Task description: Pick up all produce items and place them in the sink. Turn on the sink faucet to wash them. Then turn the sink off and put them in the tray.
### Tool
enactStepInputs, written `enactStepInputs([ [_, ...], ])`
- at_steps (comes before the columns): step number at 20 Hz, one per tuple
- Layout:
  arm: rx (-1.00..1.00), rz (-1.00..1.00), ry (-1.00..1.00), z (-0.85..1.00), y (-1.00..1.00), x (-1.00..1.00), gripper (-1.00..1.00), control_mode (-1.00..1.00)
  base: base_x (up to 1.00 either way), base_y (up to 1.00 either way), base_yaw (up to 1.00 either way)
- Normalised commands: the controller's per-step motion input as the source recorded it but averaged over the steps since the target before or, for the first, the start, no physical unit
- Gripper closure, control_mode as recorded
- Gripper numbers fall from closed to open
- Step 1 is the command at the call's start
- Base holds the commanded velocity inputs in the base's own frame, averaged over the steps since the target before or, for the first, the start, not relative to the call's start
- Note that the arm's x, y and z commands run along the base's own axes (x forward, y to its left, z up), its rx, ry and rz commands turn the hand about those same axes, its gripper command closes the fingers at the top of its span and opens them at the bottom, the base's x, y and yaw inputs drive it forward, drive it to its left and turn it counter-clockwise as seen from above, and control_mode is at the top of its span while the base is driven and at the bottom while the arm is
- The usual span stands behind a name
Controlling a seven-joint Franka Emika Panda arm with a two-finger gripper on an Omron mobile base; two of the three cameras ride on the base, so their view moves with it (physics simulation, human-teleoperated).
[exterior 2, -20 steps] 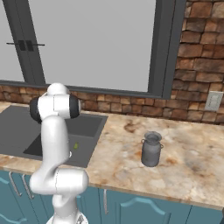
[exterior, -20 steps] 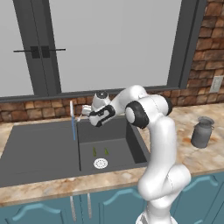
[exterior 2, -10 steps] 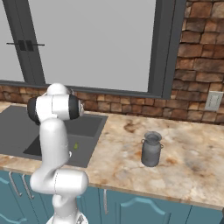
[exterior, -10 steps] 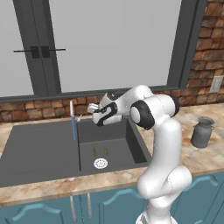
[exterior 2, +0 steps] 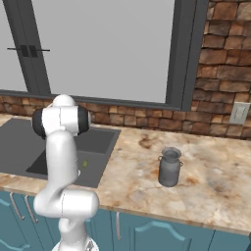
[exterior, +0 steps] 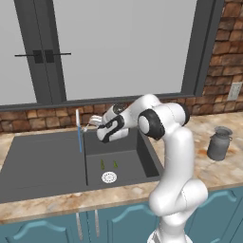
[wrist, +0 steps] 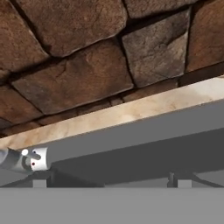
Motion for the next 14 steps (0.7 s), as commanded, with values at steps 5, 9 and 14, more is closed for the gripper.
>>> enactStepInputs([
  [5,0.0,0.0,0.04,0.0,0.02,0.32,-1.0,-1.0,0.0,0.0,0.0],
  [9,0.0,0.0,0.12,-0.04,0.02,0.26,-1.0,-1.0,0.0,0.0,0.0],
  [14,0.0,0.0,0.14,-0.12,0.05,0.16,-1.0,-1.0,0.0,0.0,0.0],
])
